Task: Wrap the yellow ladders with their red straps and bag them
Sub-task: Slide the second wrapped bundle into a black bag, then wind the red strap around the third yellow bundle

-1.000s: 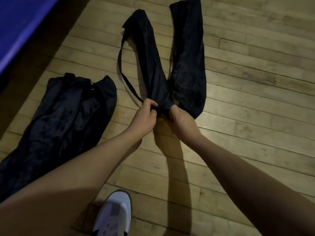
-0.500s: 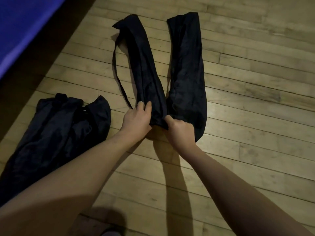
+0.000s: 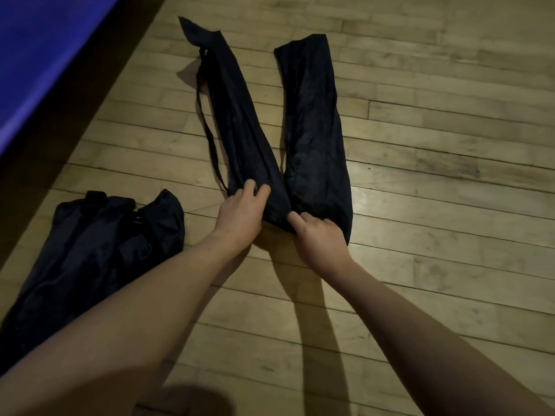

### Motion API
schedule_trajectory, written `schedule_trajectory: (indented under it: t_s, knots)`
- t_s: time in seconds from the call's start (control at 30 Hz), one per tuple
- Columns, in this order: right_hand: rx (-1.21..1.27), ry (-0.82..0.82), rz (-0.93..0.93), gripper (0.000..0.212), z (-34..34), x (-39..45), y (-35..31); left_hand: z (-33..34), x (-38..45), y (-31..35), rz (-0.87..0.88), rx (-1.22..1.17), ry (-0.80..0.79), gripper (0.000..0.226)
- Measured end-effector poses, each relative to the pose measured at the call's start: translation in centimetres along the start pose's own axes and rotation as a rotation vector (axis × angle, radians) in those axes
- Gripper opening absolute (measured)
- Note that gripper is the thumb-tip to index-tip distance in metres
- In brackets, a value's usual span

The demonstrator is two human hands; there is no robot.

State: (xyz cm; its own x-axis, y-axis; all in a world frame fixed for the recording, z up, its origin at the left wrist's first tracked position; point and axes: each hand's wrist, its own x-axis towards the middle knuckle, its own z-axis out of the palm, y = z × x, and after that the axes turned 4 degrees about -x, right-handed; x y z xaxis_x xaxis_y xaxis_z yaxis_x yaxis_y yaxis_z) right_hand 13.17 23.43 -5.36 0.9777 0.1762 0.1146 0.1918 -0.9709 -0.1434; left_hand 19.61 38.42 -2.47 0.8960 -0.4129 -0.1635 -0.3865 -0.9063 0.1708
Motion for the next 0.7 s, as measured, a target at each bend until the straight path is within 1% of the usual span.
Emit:
schedule_trajectory:
  t_s: [0.07,0.13,0.27,0.37,0.43,0.6,0.67,0.7]
  knots:
    - [0.03,-0.077,0.009,0.018,-0.6,-0.9,0.1,0.0,-1.1,0.8,0.041,-0.052,-0.037,0.046]
    - [0.063,-0.116,0.01,0.015,-1.6,-1.7,0.4,-0.2,-2.4,1.8,0.081,-0.086,-0.081,0.041]
    - [0.1,-0.096,0.095,0.019,-4.6,-4.0,0.9,-1.0,-4.8,3.3,0.092,-0.107,-0.12,0.032]
    - [0.095,-0.124,0.215,0.019,-7.0,-6.2,1.8,-2.3,-6.0,5.0,0.114,-0.109,-0.125,0.028]
    - [0.148,-0.135,0.334,0.018,-8.8,-8.1,2.7,-3.6,-6.5,7.0,0.143,-0.147,-0.147,0.026]
    - [0.226,-0.119,0.626,0.016,-13.1,-15.3,6.8,-6.4,-7.0,15.3,0.342,-0.129,-0.171,0.022]
    - [0.233,-0.116,0.723,0.017,-14.6,-19.1,9.0,-6.7,-7.3,19.7,0.422,-0.11,-0.184,0.022]
    - [0.227,-0.122,0.733,0.017,-14.9,-20.1,9.5,-6.6,-7.4,20.7,0.436,-0.106,-0.195,0.022]
